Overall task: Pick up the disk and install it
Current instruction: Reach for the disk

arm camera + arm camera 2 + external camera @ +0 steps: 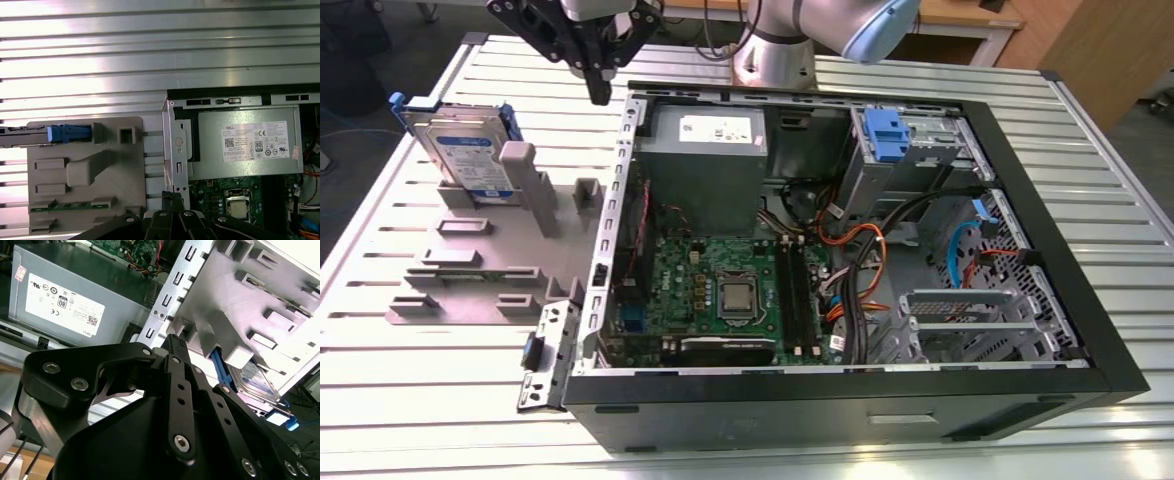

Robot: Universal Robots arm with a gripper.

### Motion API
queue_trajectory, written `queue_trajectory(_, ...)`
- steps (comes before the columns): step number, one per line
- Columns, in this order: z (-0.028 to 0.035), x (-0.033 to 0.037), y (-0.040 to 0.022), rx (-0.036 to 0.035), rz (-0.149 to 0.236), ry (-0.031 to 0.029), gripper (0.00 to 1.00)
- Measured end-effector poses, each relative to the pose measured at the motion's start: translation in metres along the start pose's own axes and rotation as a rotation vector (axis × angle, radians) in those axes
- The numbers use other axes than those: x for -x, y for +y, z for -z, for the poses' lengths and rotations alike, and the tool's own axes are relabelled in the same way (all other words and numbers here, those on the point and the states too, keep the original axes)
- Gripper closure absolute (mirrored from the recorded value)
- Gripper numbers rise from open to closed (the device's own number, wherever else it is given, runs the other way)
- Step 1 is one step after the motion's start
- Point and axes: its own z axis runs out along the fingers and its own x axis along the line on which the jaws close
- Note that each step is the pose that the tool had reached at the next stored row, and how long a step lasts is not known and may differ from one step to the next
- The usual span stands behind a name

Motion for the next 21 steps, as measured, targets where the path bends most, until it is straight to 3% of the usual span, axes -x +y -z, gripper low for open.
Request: queue_trajectory(21,0.0001,-0.0046,-0.0003,0.0,0.0,0.0,0.89)
